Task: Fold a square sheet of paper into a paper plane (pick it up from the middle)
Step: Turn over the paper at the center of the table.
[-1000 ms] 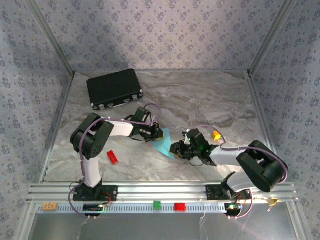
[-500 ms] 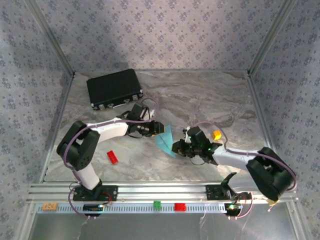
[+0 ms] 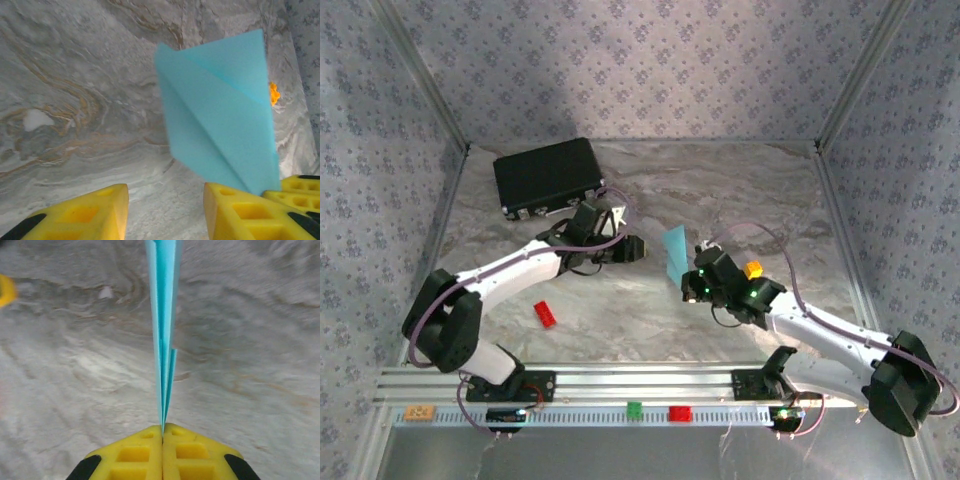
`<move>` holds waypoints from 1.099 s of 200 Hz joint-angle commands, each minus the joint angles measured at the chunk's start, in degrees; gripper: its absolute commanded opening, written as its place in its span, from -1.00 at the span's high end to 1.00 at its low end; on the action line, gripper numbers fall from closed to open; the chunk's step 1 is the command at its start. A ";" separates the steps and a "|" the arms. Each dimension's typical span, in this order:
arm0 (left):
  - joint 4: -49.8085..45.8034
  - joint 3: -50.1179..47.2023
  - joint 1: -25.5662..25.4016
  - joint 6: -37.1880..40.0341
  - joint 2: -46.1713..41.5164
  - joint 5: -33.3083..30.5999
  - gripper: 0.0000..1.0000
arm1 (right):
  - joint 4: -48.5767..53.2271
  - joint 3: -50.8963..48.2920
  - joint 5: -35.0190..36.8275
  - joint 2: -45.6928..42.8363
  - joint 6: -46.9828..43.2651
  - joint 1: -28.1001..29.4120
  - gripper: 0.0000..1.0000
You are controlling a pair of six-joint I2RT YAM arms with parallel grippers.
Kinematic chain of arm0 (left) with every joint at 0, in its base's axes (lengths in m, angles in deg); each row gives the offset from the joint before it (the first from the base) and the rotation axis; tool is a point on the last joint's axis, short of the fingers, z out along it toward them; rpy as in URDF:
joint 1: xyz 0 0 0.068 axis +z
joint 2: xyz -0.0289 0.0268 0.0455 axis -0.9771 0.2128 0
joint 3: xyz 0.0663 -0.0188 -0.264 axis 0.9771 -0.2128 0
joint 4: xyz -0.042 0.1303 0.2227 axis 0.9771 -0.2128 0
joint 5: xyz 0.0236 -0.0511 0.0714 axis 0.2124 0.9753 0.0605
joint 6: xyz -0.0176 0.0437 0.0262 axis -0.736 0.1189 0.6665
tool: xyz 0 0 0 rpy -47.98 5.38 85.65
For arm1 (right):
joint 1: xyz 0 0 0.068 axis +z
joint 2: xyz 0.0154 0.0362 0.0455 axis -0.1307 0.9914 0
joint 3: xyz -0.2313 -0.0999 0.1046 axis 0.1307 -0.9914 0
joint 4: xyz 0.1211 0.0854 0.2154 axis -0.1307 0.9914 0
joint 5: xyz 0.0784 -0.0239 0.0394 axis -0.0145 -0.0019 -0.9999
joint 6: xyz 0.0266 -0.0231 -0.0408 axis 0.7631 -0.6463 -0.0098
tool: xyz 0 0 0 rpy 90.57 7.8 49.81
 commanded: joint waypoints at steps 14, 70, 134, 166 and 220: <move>-1.16 -2.43 0.24 1.05 -4.62 -7.53 0.07 | 20.88 8.59 23.12 4.36 -2.26 6.01 0.88; -2.41 -8.70 2.60 -3.89 -14.35 -20.70 -0.21 | 32.52 17.54 37.20 18.46 -0.40 14.71 0.90; -6.08 -9.98 5.68 -4.56 -18.26 -23.85 -0.33 | 24.58 22.16 26.47 33.35 -11.03 20.44 0.86; -7.03 -10.10 6.55 -4.78 -18.57 -23.91 -0.42 | 20.99 23.51 18.91 37.56 -13.15 21.67 0.78; -5.51 -10.82 7.05 -4.43 -18.14 -21.50 -0.48 | 8.15 18.81 6.90 31.20 -13.83 19.71 0.28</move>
